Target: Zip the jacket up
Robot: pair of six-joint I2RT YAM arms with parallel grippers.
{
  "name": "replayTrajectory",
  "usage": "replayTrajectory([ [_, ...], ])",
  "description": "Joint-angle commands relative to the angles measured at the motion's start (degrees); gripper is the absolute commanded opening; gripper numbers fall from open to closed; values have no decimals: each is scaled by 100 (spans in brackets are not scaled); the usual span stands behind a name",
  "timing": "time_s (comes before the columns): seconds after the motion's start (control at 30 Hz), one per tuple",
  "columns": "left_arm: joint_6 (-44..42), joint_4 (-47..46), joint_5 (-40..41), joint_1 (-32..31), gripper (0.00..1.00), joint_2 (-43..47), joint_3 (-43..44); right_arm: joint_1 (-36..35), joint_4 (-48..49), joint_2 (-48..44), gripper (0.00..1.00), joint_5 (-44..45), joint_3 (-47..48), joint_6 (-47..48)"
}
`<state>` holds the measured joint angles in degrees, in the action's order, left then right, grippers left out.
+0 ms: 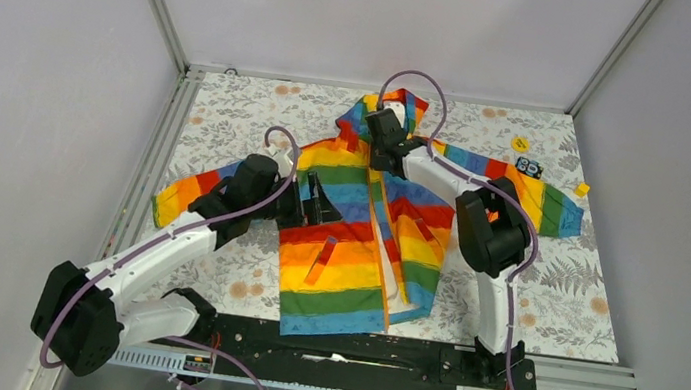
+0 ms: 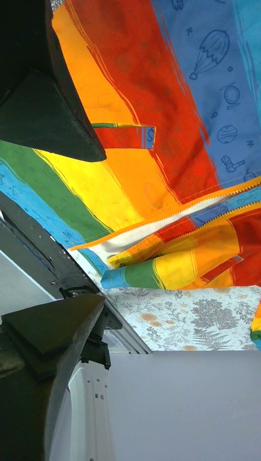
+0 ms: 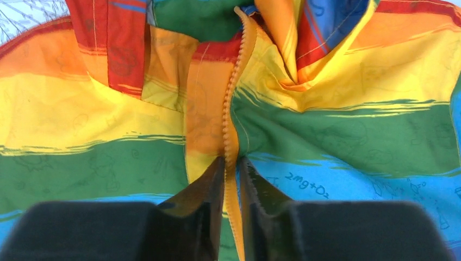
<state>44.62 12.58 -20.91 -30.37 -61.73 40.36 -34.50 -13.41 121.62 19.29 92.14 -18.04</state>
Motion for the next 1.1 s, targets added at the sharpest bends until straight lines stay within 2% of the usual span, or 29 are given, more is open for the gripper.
replayTrajectory([
  [0.0, 4, -96, 78, -34, 99, -112, 44, -8, -369, 23, 34, -161, 397, 19],
  [0.07, 66, -275, 2, -77, 99, -285, -23, -3, -665, -157, 48, -92, 300, 190],
  [0.17, 184, -633, -33, -222, 99, -579, -94, -15, -1134, -718, 61, 92, -148, 293],
  [0.3, 353, -1309, -132, -501, 96, -1144, -24, -8, -1259, -2049, 72, -363, -1433, 114],
  [0.33, 381, -1469, -155, -591, 94, -1318, 44, -11, -1237, -2372, 78, -555, -1807, 64],
  [0.5, 518, -2133, -236, -1051, 80, -2285, 475, -12, -1179, -3961, 84, -897, -3674, -268],
  [0.6, 606, -2519, -262, -1310, 76, -2903, 730, -13, -985, -4673, 87, -829, -4562, -522],
  [0.73, 851, -2822, -253, -1374, 71, -3795, 1066, -8, -767, -5122, 86, -764, -5162, -938],
  [0.83, 772, -2660, 154, -1345, 68, -4204, 1251, -10, -694, -5272, 77, -231, -5406, -1119],
  [0.97, 340, -1876, 713, -1362, 69, -4567, 1731, -2, -694, -5230, 56, -41, -5537, -1439],
  [1.07, 234, -1820, 765, -1363, 69, -4606, 1792, 77, -323, -5281, 36, -294, -5834, -1600],
])
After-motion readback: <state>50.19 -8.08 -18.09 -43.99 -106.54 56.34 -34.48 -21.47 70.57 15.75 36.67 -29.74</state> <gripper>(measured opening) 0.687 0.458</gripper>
